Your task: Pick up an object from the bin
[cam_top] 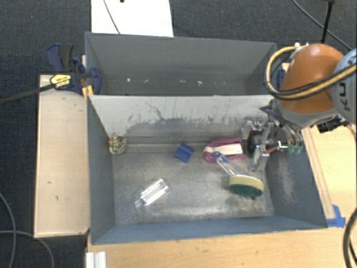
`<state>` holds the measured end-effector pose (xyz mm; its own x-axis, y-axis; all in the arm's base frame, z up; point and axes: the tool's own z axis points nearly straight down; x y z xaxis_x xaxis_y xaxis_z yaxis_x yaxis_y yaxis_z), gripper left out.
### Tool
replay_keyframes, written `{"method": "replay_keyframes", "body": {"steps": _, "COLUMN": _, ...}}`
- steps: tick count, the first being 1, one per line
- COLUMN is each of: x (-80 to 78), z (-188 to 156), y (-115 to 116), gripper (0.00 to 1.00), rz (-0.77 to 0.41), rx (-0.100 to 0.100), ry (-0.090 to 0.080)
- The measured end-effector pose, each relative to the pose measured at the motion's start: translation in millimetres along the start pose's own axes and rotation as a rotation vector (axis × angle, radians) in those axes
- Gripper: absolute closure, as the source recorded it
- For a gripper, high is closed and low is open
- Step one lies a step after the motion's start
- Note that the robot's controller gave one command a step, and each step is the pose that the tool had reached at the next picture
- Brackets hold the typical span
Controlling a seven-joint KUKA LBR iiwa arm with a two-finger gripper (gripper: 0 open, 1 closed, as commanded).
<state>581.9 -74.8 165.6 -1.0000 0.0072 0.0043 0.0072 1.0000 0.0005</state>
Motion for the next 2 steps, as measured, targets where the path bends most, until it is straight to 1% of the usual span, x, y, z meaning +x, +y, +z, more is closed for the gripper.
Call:
{"method": "replay_keyframes", "body": {"steps": 1, "x": 1.7, "z": 76.9, "y": -20.8, "gripper": 0.0, "rz": 0.07, "rx": 0.004, "ry": -0.012}}
{"method": "replay_keyframes", "body": {"steps": 2, "x": 67.6, "z": 91.4, "y": -21.2, "gripper": 0.0, "rz": 0.126, "rx": -0.003, "ry": -0.015}}
